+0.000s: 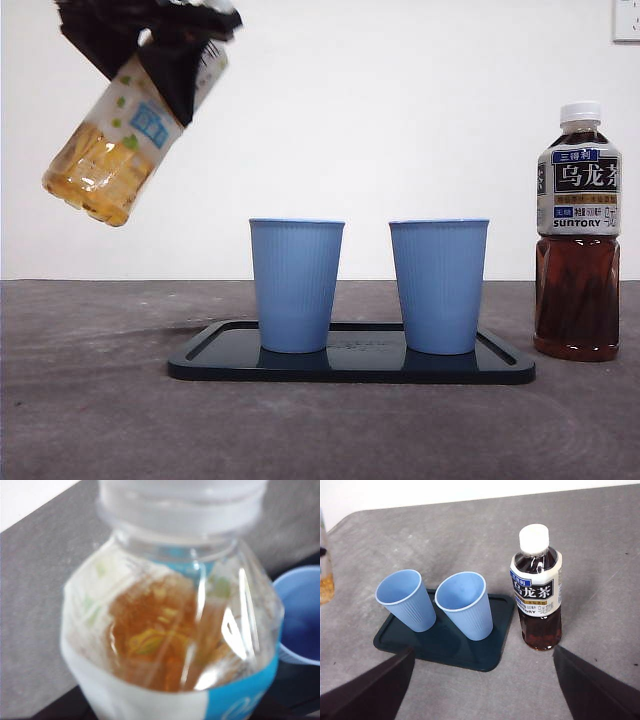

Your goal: Pour the drink into the cup

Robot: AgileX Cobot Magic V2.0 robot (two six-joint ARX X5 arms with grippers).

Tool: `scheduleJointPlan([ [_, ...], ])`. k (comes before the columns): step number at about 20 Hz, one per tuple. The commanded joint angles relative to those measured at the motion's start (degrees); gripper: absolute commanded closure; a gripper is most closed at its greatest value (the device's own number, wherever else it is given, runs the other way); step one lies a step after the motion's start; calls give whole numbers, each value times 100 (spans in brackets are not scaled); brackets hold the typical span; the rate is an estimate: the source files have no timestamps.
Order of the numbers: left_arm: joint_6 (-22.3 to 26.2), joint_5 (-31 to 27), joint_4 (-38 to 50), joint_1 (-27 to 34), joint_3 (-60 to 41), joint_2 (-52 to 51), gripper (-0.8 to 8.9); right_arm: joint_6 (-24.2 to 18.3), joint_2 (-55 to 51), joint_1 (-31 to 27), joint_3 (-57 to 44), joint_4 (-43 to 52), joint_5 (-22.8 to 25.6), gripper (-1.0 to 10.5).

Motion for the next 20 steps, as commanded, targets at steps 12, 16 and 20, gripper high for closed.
scheduleJointPlan([
  [12, -769, 890, 4577, 887, -2944, -664, 704, -66, 20, 22, 83, -42, 35, 504],
  [16, -883, 892, 4848, 885, -3075, -654, 704, -66, 20, 20, 83, -278, 37, 504],
  [20, -1016, 890, 5160, 881, -3338, -640, 704, -66, 20, 22, 83, -356, 35, 504],
])
